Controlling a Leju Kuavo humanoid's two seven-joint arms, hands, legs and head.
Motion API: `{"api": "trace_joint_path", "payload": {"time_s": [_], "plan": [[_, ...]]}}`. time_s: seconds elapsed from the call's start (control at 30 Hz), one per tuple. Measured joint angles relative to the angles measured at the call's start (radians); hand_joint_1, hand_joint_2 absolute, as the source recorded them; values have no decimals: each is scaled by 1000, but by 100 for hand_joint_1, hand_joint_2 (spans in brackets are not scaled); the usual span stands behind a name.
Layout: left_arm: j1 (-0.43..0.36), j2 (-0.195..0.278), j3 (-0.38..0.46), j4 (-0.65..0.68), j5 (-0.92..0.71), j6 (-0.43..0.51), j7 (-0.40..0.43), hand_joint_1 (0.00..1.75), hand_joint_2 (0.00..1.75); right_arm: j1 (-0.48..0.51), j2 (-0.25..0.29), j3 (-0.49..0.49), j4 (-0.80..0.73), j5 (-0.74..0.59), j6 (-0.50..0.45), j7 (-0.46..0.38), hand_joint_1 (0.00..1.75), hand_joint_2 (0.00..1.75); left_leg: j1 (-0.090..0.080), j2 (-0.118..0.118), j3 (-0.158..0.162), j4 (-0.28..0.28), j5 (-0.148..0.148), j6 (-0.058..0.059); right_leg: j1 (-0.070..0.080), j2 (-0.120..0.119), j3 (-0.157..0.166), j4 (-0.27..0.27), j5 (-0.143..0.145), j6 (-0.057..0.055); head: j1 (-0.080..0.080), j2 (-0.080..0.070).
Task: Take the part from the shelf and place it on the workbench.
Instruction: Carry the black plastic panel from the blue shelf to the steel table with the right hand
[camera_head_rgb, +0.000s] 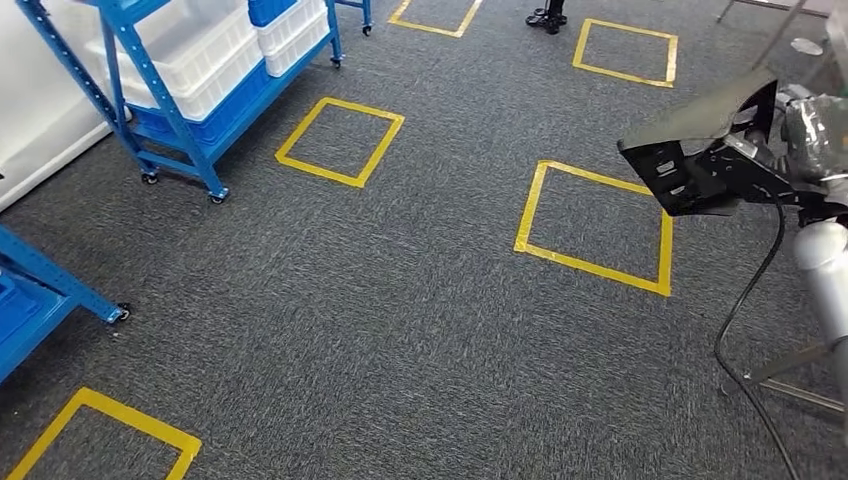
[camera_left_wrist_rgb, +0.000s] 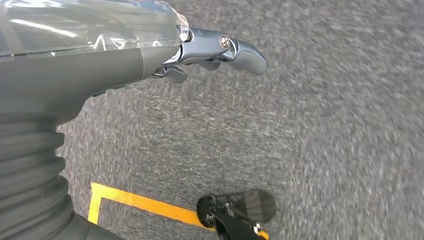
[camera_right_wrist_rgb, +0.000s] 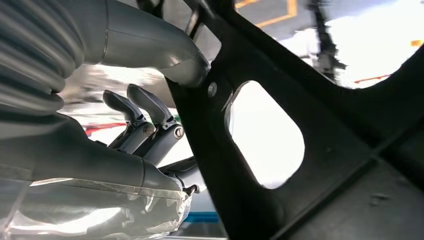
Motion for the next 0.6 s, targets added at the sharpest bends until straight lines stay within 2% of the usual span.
{"api": "trace_joint_path", "payload": {"time_s": [0.03, 0.1, 0.13, 0.17, 0.2, 0.23, 0.27, 0.3, 0.33, 0.4, 0.43, 0.47, 0.5, 0.53, 0.57, 0.6], "plan": [[0, 0, 0, 0, -1, -3, 0, 0, 175, 2, -5, 2, 0, 0, 1, 5, 175, 175, -1, 14, 0, 2, -2, -1, -1, -7, 26, -42, 24, 1, 0, 0], [-2, 1, 0, 0, -2, -6, 1, 0, 175, 2, -16, 4, -6, -1, 3, 14, 175, 175, -4, 37, 2, 8, -10, -7, 4, -49, 107, -179, 76, -3, 0, 0], [-2, 2, 0, 0, -3, -8, 2, 0, 175, 1, -20, 4, -10, -1, 6, 17, 175, 175, -7, 47, 3, 11, -14, -12, 9, -68, 135, -230, 89, -8, 0, 0], [-2, 4, 0, 0, -2, -8, 3, 0, 175, 0, -24, 4, -15, -2, 9, 21, 175, 175, -9, 58, 4, 13, -18, -17, 14, -78, 148, -256, 93, -13, 0, 0], [-3, 5, 0, 0, -1, -9, 4, 0, 175, 0, -26, 4, -19, -2, 13, 23, 175, 175, -11, 69, 6, 13, -20, -22, 18, -75, 147, -259, 92, -19, 0, 0], [-5, 5, 0, 0, 0, -9, 5, 0, 175, -1, -29, 4, -23, -1, 17, 26, 175, 175, -11, 81, 9, 13, -22, -26, 17, -60, 145, -262, 94, -24, 0, 0], [-7, 5, 0, 0, 1, -9, 6, 0, 175, -1, -31, 4, -27, 1, 19, 30, 175, 175, -10, 83, 10, 15, -27, -31, 15, -48, 144, -264, 97, -29, 0, 0], [-9, 5, 0, 0, 1, -8, 7, 0, 175, -1, -33, 4, -31, 3, 20, 33, 175, 175, -8, 67, 7, 26, -38, -36, 13, -36, 145, -267, 99, -35, -1, 0], [-10, 5, 0, 0, 1, -7, 8, 0, 175, -3, -33, 5, -34, 5, 20, 36, 175, 175, -5, 39, -4, 57, -60, -40, 10, -24, 145, -271, 102, -42, -1, 0], [-9, 5, 0, 0, 2, -6, 10, 0, 175, -4, -27, 8, -40, 11, 18, 42, 175, 175, 1, -22, -57, 180, -126, -44, 10, 1, 144, -272, 105, -51, -1, 0], [-8, 4, 0, 0, 3, -6, 11, 0, 175, -3, -22, 10, -42, 16, 15, 46, 175, 175, 2, -35, -90, 250, -154, -44, 12, 16, 143, -272, 106, -53, -1, 0], [-8, 4, 0, 0, 3, -6, 12, 0, 175, 0, -16, 13, -42, 22, 11, 52, 175, 175, 2, -39, -114, 298, -166, -44, 14, 31, 143, -271, 106, -54, -1, 0], [-7, 4, 0, 0, 4, -6, 12, 0, 175, 2, -10, 15, -42, 29, 6, 59, 175, 175, 2, -41, -123, 310, -158, -43, 16, 47, 142, -270, 107, -55, -1, 0], [-8, 4, 0, 0, 4, -6, 13, 0, 175, 3, -4, 18, -42, 36, 1, 66, 175, 175, 2, -44, -112, 281, -131, -39, 17, 62, 141, -268, 107, -55, -1, 0], [-9, 4, 0, 0, 4, -6, 14, 0, 175, 4, 2, 20, -42, 42, -5, 72, 175, 175, 2, -57, -85, 219, -92, -35, 17, 77, 141, -265, 107, -55, -1, 0], [-10, 4, 0, 1, 5, -6, 15, 0, 175, 4, 8, 22, -42, 48, -10, 77, 175, 175, 4, -89, -55, 148, -57, -30, 16, 91, 140, -263, 107, -54, -1, 0]]}}
